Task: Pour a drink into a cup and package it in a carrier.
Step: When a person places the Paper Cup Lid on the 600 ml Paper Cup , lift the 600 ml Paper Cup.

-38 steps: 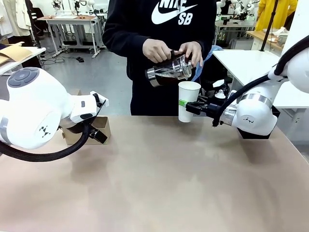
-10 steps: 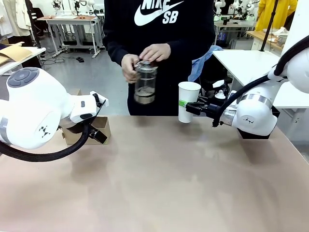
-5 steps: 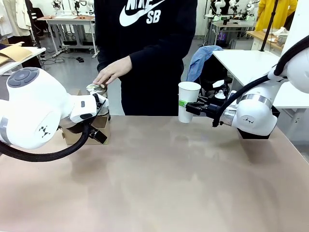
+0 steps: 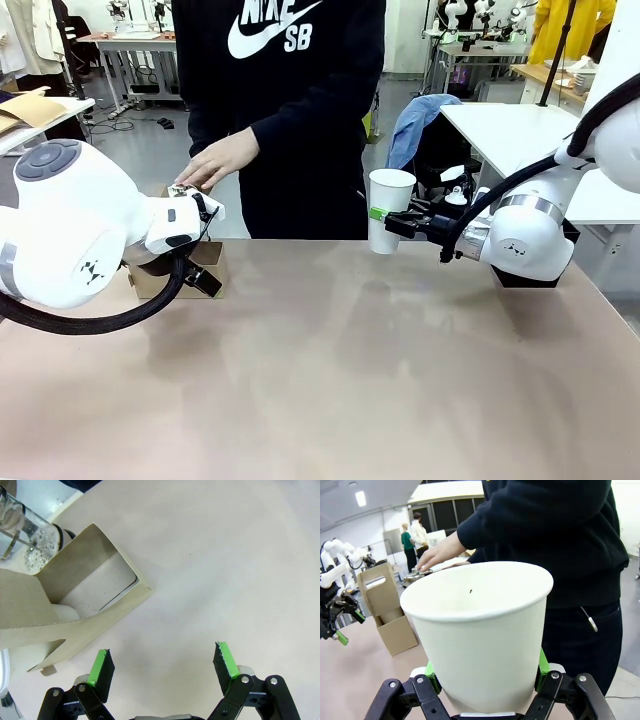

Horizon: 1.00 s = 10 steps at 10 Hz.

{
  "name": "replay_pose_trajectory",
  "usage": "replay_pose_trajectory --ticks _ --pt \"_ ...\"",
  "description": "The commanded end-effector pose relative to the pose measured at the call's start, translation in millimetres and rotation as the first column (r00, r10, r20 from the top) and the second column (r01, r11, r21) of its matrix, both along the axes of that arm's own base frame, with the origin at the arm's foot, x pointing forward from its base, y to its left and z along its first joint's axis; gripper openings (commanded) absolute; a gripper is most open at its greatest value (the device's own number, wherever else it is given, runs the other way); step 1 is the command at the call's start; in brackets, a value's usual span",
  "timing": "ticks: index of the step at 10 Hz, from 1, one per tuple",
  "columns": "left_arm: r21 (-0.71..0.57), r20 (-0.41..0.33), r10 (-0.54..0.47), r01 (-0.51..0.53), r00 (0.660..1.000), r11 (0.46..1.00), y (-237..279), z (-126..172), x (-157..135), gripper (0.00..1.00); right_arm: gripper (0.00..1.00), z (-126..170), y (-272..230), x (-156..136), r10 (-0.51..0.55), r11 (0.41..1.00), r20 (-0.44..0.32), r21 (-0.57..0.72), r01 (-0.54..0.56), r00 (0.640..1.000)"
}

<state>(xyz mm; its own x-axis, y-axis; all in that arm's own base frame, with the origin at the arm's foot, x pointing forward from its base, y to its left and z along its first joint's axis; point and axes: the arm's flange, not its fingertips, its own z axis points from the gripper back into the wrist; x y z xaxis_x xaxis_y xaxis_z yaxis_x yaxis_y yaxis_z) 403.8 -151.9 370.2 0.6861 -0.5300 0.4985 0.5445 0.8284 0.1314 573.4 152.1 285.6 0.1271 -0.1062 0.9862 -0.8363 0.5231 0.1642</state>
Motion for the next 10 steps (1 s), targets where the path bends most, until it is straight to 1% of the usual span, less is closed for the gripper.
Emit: replay_pose_trajectory --ticks 1,10 --pt "-0.001 0.0 0.0 0.0 1.0 1.0 0.4 0.2 0.0 1.0 0.8 3.2 2.5 0.2 -0.007 1.0 0.0 0.009 0.007 1.0" --pt "-0.001 0.0 0.0 0.0 1.0 1.0 0.4 0.2 0.0 1.0 0.8 3.2 2.5 0.2 -0.007 1.0 0.0 0.009 0.007 1.0"
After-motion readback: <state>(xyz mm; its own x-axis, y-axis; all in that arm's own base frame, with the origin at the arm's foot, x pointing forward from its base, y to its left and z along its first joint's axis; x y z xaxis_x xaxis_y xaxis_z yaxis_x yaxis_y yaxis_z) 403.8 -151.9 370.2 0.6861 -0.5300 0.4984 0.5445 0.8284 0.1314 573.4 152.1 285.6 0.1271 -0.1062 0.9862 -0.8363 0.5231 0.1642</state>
